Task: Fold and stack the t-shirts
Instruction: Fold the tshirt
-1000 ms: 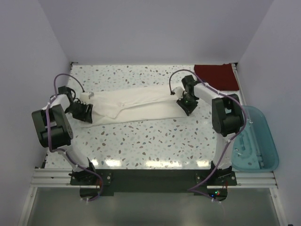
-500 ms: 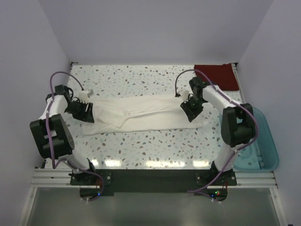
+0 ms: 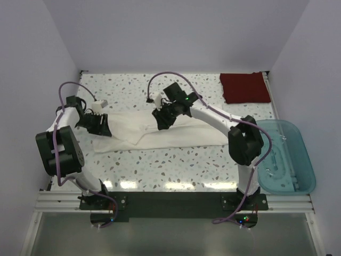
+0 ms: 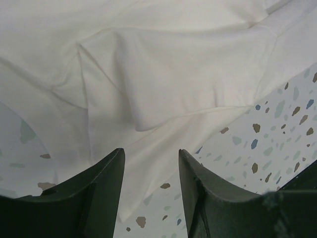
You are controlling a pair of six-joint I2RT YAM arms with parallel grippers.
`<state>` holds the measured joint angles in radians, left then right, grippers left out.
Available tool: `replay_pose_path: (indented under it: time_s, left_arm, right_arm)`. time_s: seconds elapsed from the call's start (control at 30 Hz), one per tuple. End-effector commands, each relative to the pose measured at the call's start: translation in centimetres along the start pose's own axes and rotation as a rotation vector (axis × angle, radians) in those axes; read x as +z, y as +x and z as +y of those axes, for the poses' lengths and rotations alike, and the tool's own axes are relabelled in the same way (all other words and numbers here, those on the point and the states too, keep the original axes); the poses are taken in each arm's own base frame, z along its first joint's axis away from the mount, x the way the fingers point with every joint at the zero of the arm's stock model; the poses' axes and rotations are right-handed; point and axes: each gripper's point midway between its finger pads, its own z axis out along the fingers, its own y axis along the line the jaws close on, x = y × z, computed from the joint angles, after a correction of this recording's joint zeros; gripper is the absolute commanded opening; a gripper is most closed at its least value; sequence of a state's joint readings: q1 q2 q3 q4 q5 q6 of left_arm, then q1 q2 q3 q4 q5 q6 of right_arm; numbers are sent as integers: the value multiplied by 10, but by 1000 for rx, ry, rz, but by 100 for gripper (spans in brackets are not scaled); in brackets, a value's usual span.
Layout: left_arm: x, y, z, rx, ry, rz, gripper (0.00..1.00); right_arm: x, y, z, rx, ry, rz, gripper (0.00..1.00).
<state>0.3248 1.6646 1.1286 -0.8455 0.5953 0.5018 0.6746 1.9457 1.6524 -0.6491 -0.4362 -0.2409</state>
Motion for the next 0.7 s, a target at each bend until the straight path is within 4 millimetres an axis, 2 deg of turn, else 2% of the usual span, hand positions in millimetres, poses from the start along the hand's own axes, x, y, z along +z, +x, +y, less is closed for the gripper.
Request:
replay_pose_path:
  time_s: [0.0, 0.07, 0.1, 0.17, 0.2, 0.23, 0.4, 0.53, 0.67]
  left_arm:
    - [8, 6, 3, -31, -11, 7, 51]
    - [10, 9, 3, -28, -16, 10, 46]
    - [11, 8, 6, -22, -29, 9, 44]
    - [15, 13, 6, -25, -28, 18, 37]
    - [17, 14, 9, -22, -38, 13, 36]
    - [18, 14, 10, -24, -41, 11, 33]
    - [25, 12, 11, -29, -27, 8, 30]
    - [28, 10, 12, -30, -27, 9, 30]
    - [32, 9, 12, -28, -22, 12, 31]
  right_arm:
    - [33, -48, 41, -110, -66, -113, 36]
    - [54, -56, 52, -155, -81, -122, 35]
    - [63, -59, 66, -174, -102, -123, 35]
    - [73, -73, 75, -185, -106, -156, 34]
    - [88, -69, 81, -177, -119, -140, 33]
    - [94, -71, 87, -144, -124, -138, 33]
    - [118, -74, 96, -151, -89, -128, 35]
    - [126, -66, 97, -184, -63, -104, 42]
    - [137, -55, 96, -208, -55, -73, 43]
